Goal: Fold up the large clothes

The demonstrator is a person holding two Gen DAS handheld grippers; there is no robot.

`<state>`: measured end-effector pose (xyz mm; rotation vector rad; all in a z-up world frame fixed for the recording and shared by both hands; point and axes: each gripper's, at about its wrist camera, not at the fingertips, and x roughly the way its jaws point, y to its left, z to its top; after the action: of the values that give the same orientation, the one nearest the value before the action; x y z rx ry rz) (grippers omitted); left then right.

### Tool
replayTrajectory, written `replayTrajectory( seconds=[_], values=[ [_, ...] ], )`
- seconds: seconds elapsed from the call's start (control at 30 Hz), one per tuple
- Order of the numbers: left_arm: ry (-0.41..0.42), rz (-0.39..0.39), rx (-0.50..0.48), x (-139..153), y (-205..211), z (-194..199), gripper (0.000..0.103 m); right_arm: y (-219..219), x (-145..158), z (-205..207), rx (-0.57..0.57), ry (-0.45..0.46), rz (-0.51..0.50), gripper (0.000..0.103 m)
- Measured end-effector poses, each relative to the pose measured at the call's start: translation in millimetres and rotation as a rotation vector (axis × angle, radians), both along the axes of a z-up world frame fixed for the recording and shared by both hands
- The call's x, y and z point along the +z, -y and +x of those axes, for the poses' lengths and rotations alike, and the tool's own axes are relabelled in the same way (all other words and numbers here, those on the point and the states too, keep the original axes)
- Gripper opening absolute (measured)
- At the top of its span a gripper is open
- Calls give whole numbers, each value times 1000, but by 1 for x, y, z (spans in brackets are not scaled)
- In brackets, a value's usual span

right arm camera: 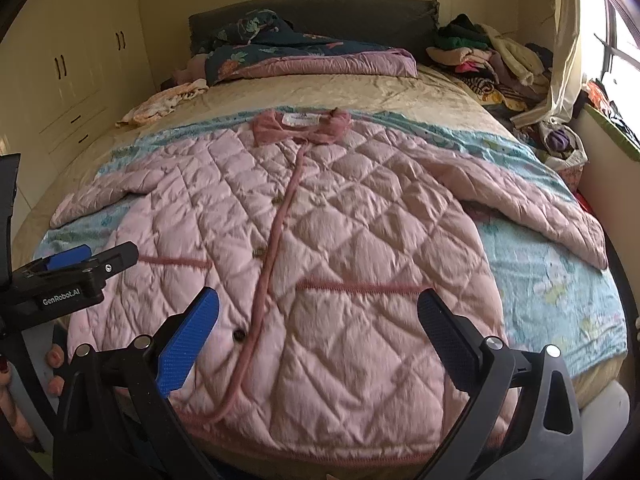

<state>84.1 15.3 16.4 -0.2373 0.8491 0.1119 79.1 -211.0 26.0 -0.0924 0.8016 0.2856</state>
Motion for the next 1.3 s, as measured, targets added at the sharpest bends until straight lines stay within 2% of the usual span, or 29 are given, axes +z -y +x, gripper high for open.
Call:
replayTrajectory(
  seconds=[0.27, 0.67, 1.1, 1.3],
  values=[
    [12, -9, 11, 10, -4, 36, 94, -8, 6, 30, 1, -6, -7, 99],
    [25, -9, -13, 23, 8, 90, 94, 5, 13, 78, -44, -13, 11, 99],
    [-2, 7, -50, 16, 24, 156, 94, 32, 22, 155, -156, 8, 40, 99],
    [-16, 7, -62, 9, 32, 182, 94, 56, 22, 191, -244, 10, 84, 99]
  ],
)
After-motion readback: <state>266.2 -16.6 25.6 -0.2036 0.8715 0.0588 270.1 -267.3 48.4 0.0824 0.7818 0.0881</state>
